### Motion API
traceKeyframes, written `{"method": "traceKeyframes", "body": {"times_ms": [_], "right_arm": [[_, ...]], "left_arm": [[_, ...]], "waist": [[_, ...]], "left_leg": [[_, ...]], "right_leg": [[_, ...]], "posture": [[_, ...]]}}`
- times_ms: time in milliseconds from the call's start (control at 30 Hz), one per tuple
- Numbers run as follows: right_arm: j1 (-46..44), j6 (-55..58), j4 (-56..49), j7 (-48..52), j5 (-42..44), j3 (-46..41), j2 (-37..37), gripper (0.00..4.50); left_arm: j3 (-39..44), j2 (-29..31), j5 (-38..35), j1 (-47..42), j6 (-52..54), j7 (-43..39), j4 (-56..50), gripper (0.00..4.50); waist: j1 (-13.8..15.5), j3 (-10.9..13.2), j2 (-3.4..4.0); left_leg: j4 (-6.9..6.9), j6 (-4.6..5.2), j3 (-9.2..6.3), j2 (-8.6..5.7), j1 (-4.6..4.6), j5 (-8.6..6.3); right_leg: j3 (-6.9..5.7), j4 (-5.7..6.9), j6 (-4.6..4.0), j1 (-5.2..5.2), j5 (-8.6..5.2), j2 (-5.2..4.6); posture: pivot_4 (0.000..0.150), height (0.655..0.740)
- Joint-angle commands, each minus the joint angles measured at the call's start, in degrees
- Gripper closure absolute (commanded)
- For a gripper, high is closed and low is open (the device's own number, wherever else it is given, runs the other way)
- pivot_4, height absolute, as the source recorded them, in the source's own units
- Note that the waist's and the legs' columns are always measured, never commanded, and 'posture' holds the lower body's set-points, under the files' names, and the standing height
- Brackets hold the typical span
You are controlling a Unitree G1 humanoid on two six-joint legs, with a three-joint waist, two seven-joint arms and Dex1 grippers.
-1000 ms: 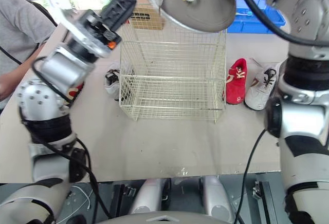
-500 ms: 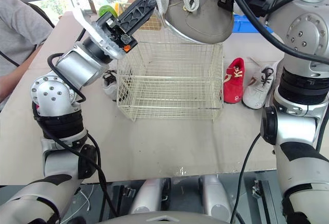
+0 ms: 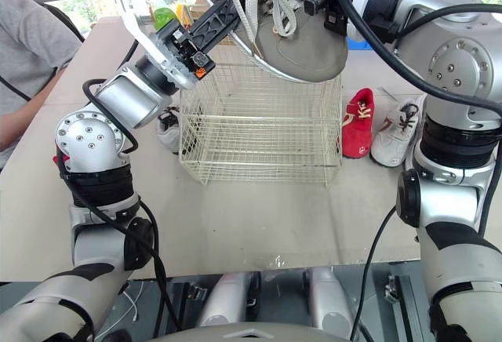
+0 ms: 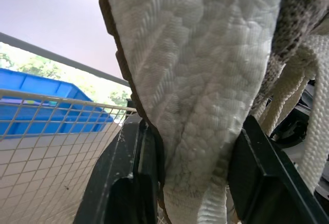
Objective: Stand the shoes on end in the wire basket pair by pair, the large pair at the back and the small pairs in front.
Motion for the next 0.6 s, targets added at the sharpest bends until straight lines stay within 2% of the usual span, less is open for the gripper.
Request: {"method": "traceKeyframes", "body": {"times_ms": [33, 133, 200, 300, 333, 533, 600], "right_arm": [[1.79, -6.37, -5.47, 2.23, -0.43, 0.97, -2.54, 4.5], [4.56, -9.42, -6.71, 2.14, -1.4, 1.38, -3.97, 3.5], [6.89, -10.06, -8.71, 2.53, 0.56, -0.22, -4.4, 2.49], [16.06, -14.48, -17.15, 7.32, 4.49, -2.76, -6.3, 1.08], [19.33, -15.05, -18.94, 7.4, 7.85, -5.07, -4.98, 0.59], [34.76, -16.33, -27.88, 7.17, 17.4, -12.05, -5.84, 0.59], [42.02, -15.14, -31.27, 5.68, 22.33, -15.71, -6.33, 0.59]], "left_arm": [[2.06, 3.82, 1.48, -4.26, 0.32, -3.71, 0.1, 3.11], [1.94, 8.59, 3.45, -7.95, 1.9, -9.48, 4.19, 3.11], [1.03, 11.52, 6.08, -10.74, 2.29, -13.5, 8.05, 3.11], [-1.73, 16.3, 12.03, -16.66, 1.74, -22.41, 16.5, 3.11], [-2.91, 17.6, 14.28, -18.7, 1.16, -25.87, 19.51, 3.11], [-8.37, 20.4, 28.18, -29.46, -7.38, -40.78, 35.67, 3.11], [-10.32, 19.88, 34.07, -35.44, -14.31, -45.27, 44.18, 3.11]], "waist": [[0.03, 0.0, 0.0], [0.05, 0.0, -0.01], [-0.03, 0.0, 0.0], [0.23, 0.0, 0.0], [0.15, 0.01, 0.02], [0.25, 0.01, 0.01], [0.28, 0.01, -0.02]], "left_leg": [[0.0, 0.0, 0.0, 0.0, 0.0, 0.0], [-0.01, 0.0, 0.03, -0.01, -0.03, 0.0], [-0.01, 0.01, 0.09, -0.02, -0.03, 0.0], [-0.02, 0.01, 0.1, -0.02, -0.09, 0.0], [-0.07, 0.01, 0.07, 0.0, -0.1, 0.0], [-0.08, 0.0, 0.1, -0.03, -0.15, 0.0], [-0.06, 0.04, 0.09, -0.03, -0.14, -0.02]], "right_leg": [[-0.01, -0.01, 0.0, 0.0, 0.0, 0.0], [-0.04, -0.08, 0.0, 0.01, 0.0, 0.01], [-0.05, -0.11, 0.0, 0.02, 0.0, 0.04], [-0.18, -0.18, 0.0, 0.05, -0.01, 0.07], [-0.25, -0.27, 0.0, 0.07, -0.01, 0.09], [-0.27, -0.37, 0.01, 0.11, -0.02, 0.05], [-0.26, -0.34, 0.0, 0.12, -0.02, 0.06]], "posture": [[0.15, 0.74], [0.15, 0.74], [0.15, 0.74], [0.15, 0.74], [0.15, 0.74], [0.15, 0.74], [0.15, 0.74]]}}
